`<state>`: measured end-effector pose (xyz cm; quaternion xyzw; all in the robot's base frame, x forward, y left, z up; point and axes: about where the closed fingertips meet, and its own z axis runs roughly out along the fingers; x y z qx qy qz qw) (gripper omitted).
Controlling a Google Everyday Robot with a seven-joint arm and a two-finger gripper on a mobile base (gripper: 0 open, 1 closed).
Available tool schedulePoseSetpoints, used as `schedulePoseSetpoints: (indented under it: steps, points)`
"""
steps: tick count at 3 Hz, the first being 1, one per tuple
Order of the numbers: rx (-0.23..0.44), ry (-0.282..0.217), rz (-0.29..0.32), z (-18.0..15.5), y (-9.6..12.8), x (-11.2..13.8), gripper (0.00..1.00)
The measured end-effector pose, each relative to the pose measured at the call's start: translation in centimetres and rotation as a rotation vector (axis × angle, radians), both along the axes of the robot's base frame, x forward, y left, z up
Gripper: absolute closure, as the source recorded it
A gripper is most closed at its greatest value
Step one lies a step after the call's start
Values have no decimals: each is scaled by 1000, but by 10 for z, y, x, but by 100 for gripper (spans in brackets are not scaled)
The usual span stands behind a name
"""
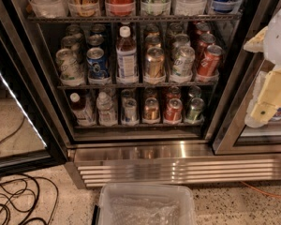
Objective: Pick pepsi can from middle shelf of fridge
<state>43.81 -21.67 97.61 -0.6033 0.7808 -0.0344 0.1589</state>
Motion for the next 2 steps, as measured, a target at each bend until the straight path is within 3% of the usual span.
schedulePoseSetpoints:
  steps: [1,2]
  points:
    - [0,0,0,0,0,0,0]
    - [22,2,43,-9,14,-8,0]
